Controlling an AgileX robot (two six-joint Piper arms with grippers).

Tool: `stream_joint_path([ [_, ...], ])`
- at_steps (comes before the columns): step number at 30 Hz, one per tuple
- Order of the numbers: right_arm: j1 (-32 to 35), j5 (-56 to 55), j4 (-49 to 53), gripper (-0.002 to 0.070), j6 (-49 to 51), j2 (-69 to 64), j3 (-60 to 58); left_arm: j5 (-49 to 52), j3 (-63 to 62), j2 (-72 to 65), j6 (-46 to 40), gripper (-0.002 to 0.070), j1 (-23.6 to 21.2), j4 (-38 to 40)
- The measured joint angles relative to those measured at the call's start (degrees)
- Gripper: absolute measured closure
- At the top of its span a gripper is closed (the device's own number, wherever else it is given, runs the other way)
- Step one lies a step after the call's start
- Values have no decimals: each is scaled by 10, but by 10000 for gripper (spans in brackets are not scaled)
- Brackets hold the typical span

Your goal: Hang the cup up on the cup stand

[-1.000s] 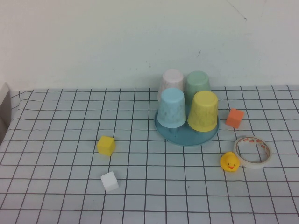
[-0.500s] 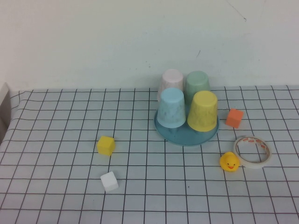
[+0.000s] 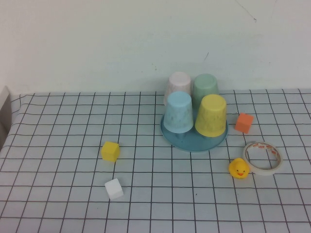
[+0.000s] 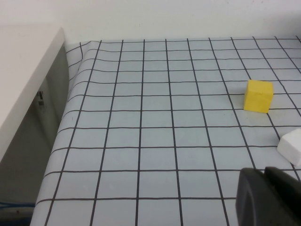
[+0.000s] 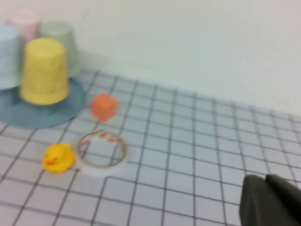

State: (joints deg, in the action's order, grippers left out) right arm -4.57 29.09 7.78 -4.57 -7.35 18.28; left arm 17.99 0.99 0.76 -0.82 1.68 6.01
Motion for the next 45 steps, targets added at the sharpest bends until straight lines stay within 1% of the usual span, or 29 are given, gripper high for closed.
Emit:
stream_joint_path([
  [3, 36, -54, 0, 678, 0, 25, -51, 0, 0, 0, 0, 676, 0, 0],
  [5, 48, -81, 0, 678, -1, 44, -89, 0, 0, 0, 0, 676, 0, 0],
  [10, 54, -118, 0, 678, -2, 80, -192, 0, 0, 0, 0, 676, 0, 0],
  [18, 60, -96, -3, 678, -2, 80, -194, 0, 0, 0, 0, 676, 0, 0],
  [34, 65, -95, -5, 678, -2, 80, -194, 0, 0, 0, 0, 676, 0, 0],
  [39, 65, -94, -5, 678, 46, 80, -194, 0, 0, 0, 0, 676, 0, 0],
  [45, 65, -94, -5, 678, 55, 80, -194, 0, 0, 0, 0, 676, 0, 0],
])
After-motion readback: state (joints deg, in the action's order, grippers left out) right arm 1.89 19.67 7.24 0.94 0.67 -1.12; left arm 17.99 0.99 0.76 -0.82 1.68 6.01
